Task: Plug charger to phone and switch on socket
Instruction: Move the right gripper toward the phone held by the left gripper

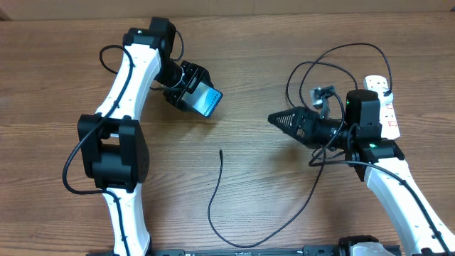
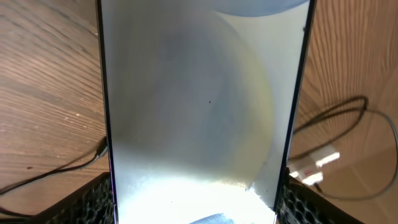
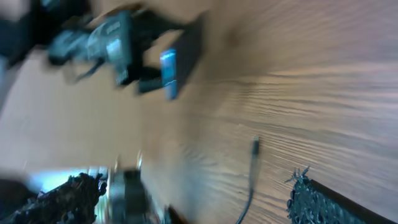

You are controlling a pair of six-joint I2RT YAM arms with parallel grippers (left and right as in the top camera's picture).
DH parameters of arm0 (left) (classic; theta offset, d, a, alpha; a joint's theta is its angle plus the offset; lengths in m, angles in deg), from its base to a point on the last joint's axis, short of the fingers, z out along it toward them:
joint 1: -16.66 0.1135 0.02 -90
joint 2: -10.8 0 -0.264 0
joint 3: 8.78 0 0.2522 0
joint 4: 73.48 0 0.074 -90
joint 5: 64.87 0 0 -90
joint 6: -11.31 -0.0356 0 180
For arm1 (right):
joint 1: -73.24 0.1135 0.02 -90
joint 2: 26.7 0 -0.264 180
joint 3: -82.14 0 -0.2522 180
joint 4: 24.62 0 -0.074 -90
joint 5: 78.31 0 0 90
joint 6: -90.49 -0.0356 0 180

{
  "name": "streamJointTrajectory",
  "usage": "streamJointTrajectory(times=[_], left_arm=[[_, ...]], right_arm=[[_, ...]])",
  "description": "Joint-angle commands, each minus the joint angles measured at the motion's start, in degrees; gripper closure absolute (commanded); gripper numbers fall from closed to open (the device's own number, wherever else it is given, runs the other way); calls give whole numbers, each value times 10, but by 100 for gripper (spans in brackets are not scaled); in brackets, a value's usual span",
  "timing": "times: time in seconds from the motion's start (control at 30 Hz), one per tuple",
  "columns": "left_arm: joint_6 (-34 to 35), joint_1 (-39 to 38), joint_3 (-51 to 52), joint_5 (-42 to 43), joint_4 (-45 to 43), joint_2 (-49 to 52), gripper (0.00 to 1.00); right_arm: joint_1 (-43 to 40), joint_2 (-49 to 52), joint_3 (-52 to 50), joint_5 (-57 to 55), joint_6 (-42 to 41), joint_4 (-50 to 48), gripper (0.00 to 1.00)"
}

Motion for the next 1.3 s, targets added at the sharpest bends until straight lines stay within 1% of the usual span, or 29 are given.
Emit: streamJointTrajectory(times=[0.0,0.2,0.37,0.5,0.67,0.83,1.27], left_arm=[[58,-17,-16,-19,0,-3,96],[114,-48,-16,-21,-2,-3,96],[132,-80,-16,-20,-16,-3,96],[154,-110,-16,-20,-18,-3,96],[184,-141,-16,-20,-20,-3,96],[186,-169,-16,-11,-22,-3,96],[246,-212,-16,-1,-24,-3,96]], right_arm=[[15,0,14,-107,-89,0,0],[49,0,14,-108,-90,-16,0],[66,0,14,-109,-91,-33,0],[74,0,14,-124,-109,-30,0],[96,0,14,-162,-112,-28,0],[115,0,14,-221,-112,-3,0],[118,1,12,-256,-114,9,0]])
